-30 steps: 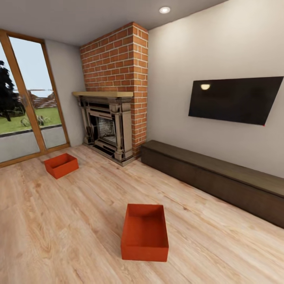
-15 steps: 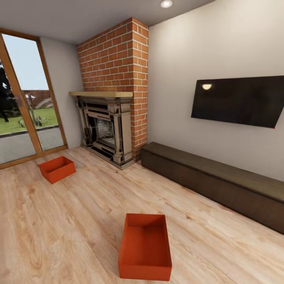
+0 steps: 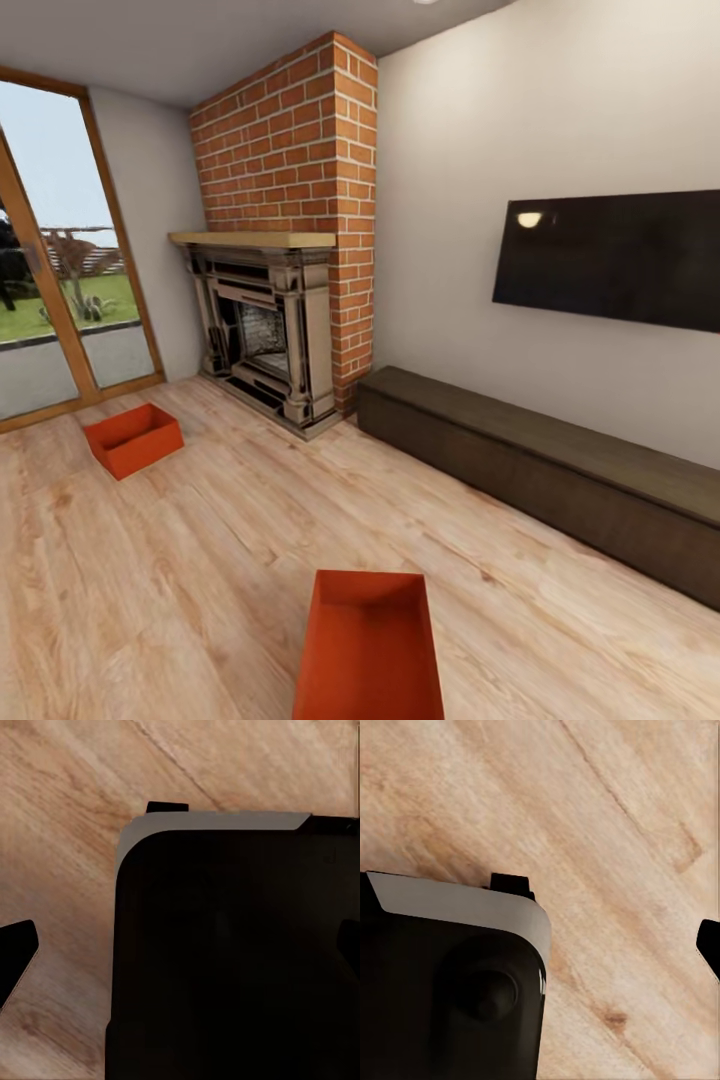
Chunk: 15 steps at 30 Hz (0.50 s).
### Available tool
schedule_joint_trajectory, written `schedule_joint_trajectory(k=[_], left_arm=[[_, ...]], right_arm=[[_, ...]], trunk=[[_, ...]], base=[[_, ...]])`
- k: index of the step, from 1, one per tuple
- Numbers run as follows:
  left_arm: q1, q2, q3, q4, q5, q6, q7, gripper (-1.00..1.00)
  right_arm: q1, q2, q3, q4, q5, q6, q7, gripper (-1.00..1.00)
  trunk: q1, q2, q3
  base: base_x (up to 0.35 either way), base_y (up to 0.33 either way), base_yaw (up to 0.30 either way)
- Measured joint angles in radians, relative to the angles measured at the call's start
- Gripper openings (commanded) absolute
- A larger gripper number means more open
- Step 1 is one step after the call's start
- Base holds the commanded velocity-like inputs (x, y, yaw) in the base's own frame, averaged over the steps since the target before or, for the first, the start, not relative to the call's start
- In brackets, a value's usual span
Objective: Move the two storage containers from the living room to the garage. In the garage, place one container on the floor and stack the other container on top of it (either order is fine).
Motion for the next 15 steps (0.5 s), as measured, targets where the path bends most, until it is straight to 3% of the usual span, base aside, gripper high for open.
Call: schedule_joint_trajectory(k=[15], left_arm=[[0.000,0.000,0.000,-0.001,0.000,-0.001,0.000,1.00]], right_arm=[[0.000,0.000,0.000,0.000,0.000,0.001,0.000,1.00]], trunk=[[0.000,0.000,0.000]], base=[[0.322,0.000,0.000]])
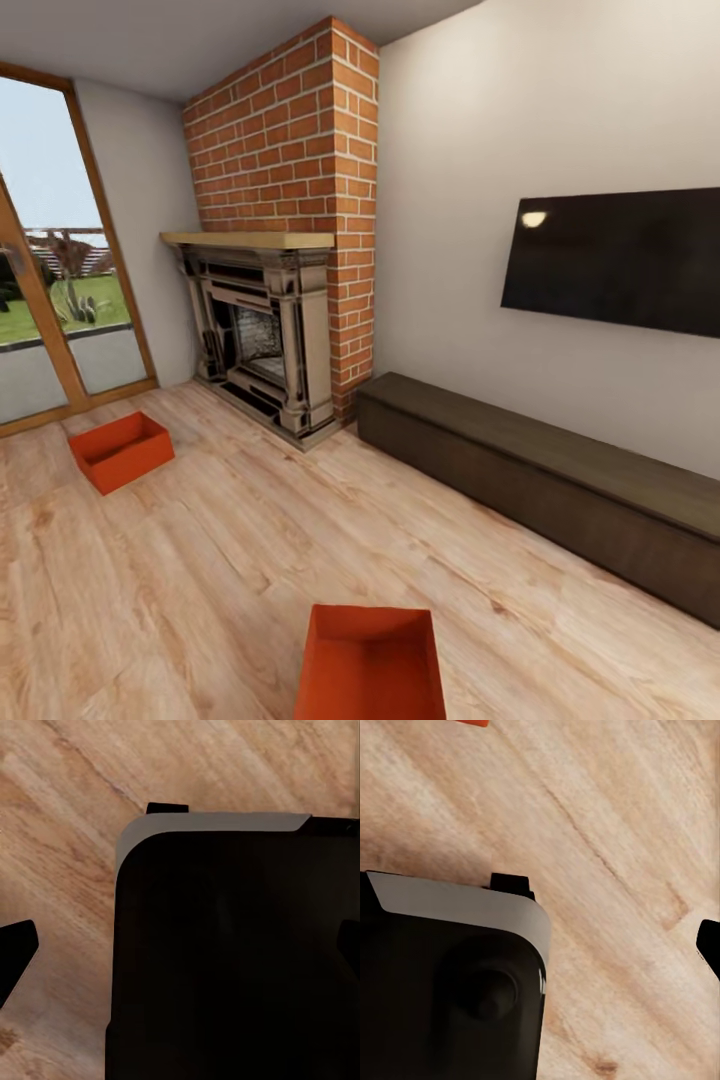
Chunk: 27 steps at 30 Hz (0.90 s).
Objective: Move the two storage containers from the living room to the garage. In the garage, place one container on the floor and stack the other container on top of it (either order is fine).
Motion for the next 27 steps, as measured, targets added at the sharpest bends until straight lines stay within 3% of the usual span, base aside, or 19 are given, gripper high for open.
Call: schedule_joint_trajectory(k=[27], left_arm=[[0.000,0.000,0.000,0.000,-0.001,-0.003,0.000,1.00]], right_arm=[[0.000,0.000,0.000,0.000,0.000,0.000,0.000,1.00]], trunk=[[0.001,0.000,0.000]], base=[[0.020,0.000,-0.029]])
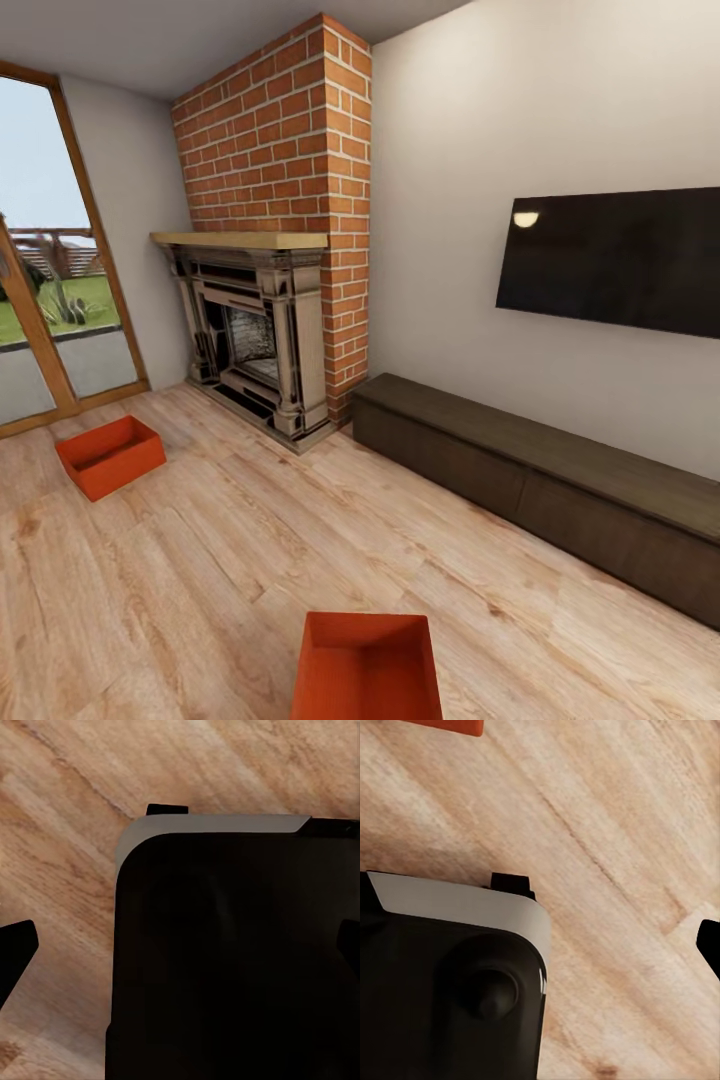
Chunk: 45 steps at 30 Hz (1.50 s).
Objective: Move the two storage containers from the living room to the garage. In the garage, place one container on the floor and stack the other container on top of it (either order is fine).
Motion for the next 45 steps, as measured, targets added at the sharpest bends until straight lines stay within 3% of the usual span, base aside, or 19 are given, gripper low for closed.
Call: schedule_joint_trajectory(k=[9,15,40,45], left_arm=[[0.000,0.000,0.000,0.000,0.000,0.000,0.000,1.00],[0.034,0.010,0.000,0.035,0.001,-0.035,-0.011,1.00],[0.013,0.017,-0.003,0.023,0.000,-0.036,-0.010,1.00],[0.013,0.017,-0.003,0.023,0.000,-0.036,-0.010,1.00]], right_arm=[[0.000,-0.003,0.001,0.000,0.008,-0.001,0.002,1.00],[0.030,-0.001,-0.006,0.004,0.004,0.003,0.018,1.00],[0.029,0.000,-0.006,0.003,0.002,0.035,0.018,1.00],[0.029,-0.002,-0.006,0.003,0.003,0.074,0.050,1.00]], trunk=[[0.000,0.000,0.000],[0.000,0.000,0.000],[0.000,0.000,0.000],[0.000,0.000,0.000]], base=[[0.000,0.000,0.000],[0.000,0.000,0.000],[0.000,0.000,0.000],[0.000,0.000,0.000]])
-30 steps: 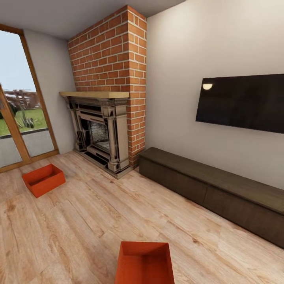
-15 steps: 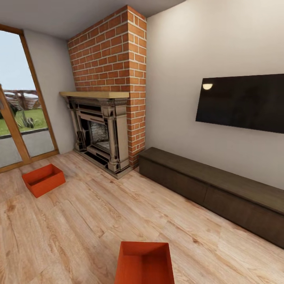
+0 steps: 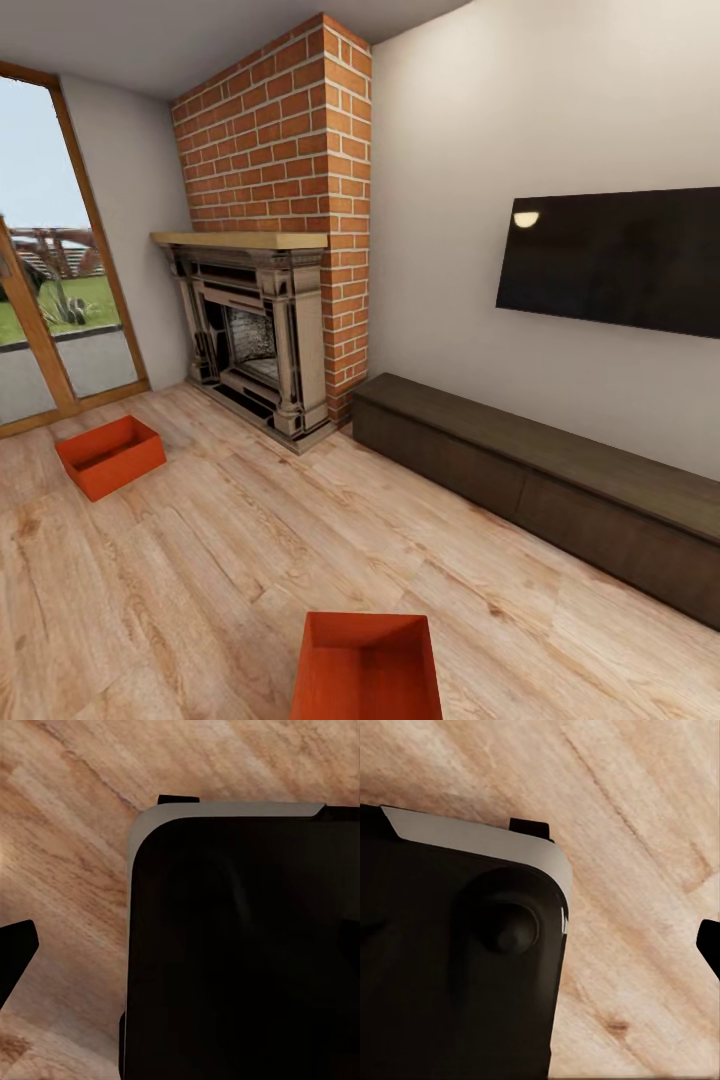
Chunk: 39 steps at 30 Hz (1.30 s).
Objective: Move the two storage containers from the living room to the garage. In the garage, place one container on the floor and stack the other container on top of it (either order is fine).
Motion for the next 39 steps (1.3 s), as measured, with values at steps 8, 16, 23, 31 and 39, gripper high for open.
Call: schedule_joint_trajectory(k=[8,16,23,31,39], left_arm=[[0.000,0.000,0.000,0.000,0.000,0.000,0.000,1.00],[0.000,0.000,0.000,0.000,0.000,0.000,0.000,1.00],[0.000,0.000,0.000,0.000,0.000,0.000,0.000,1.00],[0.000,0.000,0.000,0.000,0.000,0.000,0.000,1.00],[0.000,0.000,0.000,0.000,0.000,0.000,0.000,1.00]], right_arm=[[0.000,-0.003,0.000,0.000,-0.001,-0.002,0.000,1.00],[0.000,-0.003,0.000,0.000,-0.001,-0.002,0.000,1.00],[0.000,-0.004,0.000,0.000,-0.001,-0.002,0.000,1.00],[0.000,-0.005,0.000,0.000,-0.001,-0.003,0.000,1.00],[0.000,-0.006,0.000,0.000,0.000,-0.006,0.000,1.00]], trunk=[[0.000,0.000,-0.010],[0.000,0.000,-0.023],[0.000,0.000,-0.035],[0.000,0.000,-0.048],[0.000,0.000,-0.061]], base=[[0.000,0.000,0.000],[0.000,0.000,0.000],[0.000,0.000,0.000],[0.000,0.000,0.000],[0.000,0.000,0.000]])
